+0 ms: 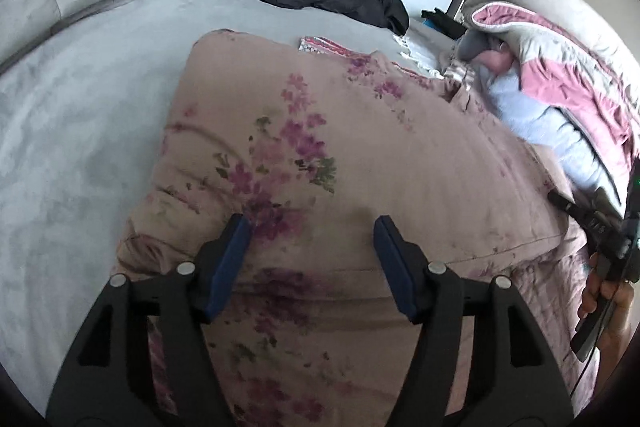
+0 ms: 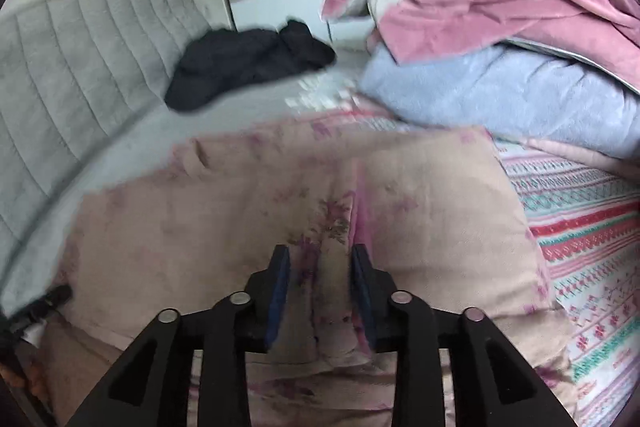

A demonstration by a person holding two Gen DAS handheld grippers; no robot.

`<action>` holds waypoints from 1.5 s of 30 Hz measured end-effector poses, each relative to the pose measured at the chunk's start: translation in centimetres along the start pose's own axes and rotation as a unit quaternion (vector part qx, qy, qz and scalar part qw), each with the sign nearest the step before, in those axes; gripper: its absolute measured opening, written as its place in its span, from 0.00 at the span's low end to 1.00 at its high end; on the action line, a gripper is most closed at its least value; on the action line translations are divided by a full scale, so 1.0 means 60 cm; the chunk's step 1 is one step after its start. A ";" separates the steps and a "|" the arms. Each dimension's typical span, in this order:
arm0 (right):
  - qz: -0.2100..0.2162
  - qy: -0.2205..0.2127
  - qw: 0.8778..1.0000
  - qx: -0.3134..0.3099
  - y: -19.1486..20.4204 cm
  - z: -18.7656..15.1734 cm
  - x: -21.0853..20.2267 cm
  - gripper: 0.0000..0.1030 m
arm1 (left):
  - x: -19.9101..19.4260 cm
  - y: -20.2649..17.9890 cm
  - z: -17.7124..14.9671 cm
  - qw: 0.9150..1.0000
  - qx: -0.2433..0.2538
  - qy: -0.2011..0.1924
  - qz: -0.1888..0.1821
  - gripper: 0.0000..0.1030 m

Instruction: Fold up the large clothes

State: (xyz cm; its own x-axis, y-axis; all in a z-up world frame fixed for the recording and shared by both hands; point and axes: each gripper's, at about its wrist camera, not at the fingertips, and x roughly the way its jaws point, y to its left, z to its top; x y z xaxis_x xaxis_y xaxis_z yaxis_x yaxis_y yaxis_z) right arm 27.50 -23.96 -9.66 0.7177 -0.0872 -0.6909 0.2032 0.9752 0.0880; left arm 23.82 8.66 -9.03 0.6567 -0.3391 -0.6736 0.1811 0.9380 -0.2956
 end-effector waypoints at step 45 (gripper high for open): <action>0.248 0.215 0.918 0.222 -0.353 -0.385 -0.287 0.67 | -0.257 0.174 -0.288 0.928 -0.139 0.275 -0.208 0.74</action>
State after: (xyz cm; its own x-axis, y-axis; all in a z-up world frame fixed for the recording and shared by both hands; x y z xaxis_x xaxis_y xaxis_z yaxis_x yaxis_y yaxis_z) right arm -4.55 -38.40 -16.19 0.4846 0.5269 -0.6982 0.2420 0.6862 0.6859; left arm 2.91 22.44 -13.41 0.0854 -0.7256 -0.6827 0.0896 0.6881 -0.7201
